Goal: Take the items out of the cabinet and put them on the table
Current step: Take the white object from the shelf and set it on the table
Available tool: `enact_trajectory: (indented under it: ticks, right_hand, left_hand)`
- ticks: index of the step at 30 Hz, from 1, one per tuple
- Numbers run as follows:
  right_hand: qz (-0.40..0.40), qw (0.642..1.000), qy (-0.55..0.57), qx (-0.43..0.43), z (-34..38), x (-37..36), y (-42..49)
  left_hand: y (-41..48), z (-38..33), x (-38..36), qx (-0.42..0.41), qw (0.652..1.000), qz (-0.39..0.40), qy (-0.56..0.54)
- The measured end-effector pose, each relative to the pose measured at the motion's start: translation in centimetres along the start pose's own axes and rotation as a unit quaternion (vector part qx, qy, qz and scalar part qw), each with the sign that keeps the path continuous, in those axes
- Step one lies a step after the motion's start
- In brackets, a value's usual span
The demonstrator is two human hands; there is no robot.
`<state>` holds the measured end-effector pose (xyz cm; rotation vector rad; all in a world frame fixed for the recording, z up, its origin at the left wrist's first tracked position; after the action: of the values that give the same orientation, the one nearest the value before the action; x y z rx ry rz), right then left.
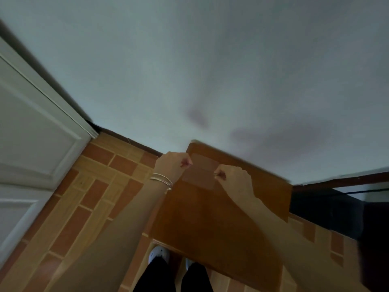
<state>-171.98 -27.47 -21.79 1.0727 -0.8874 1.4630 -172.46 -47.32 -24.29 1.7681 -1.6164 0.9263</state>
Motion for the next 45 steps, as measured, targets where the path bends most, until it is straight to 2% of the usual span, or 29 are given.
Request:
enact_trajectory:
  ticks: [10, 17, 25, 29, 32, 35, 39, 42, 45]
  right_hand:
    - [-0.059, 0.998, 0.033, -0.012, -0.8, -2.0, 4.7]
    - [-0.085, 0.996, 0.015, -0.023, -0.8, -2.2, 6.1]
    - [-0.007, 1.0, -0.002, -0.024, -0.1, -1.5, 6.4]
    - [0.077, 0.987, 0.119, -0.073, -0.5, -1.6, 5.9]
    - [0.154, 0.982, 0.106, -0.034, 0.2, 0.1, 5.3]
    - [0.143, 0.989, 0.028, 0.036, 1.3, 3.3, 5.6]
    - [0.07, 0.984, -0.094, 0.136, 3.9, 9.4, 6.1]
    - [0.01, 0.965, -0.149, 0.216, 7.3, 14.8, 6.0]
    - [-0.073, 0.939, -0.174, 0.289, 11.1, 20.2, 5.8]
  left_hand:
    - [4.7, 0.3, -1.4, 0.007, 0.998, -0.065, -0.004]
    - [7.1, 0.2, -2.0, 0.008, 0.998, -0.066, 0.013]
    - [6.3, 0.5, -1.5, -0.004, 0.999, -0.045, -0.004]
    - [5.0, 0.1, -0.9, -0.003, 1.0, 0.01, 0.013]
    - [4.2, -0.5, 0.6, -0.014, 0.997, 0.05, 0.058]
    - [4.1, -1.6, 3.9, -0.069, 0.985, 0.062, 0.144]
    - [3.4, -4.5, 10.8, -0.131, 0.971, -0.019, 0.202]
    - [1.7, -7.2, 16.7, -0.203, 0.95, -0.132, 0.195]
    - [-0.6, -9.6, 22.6, -0.234, 0.929, -0.19, 0.215]
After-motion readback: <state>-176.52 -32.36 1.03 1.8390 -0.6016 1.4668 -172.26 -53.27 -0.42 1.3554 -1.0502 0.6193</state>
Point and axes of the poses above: each hand's wrist, its own y-axis towards the middle knuckle, its own x-axis out of the back of the hand, z = x × y, the point moved 1 cm from there along y, towards the middle knuckle, and after that the axes turned 15 degrees about -z, right-handed, at the moved point
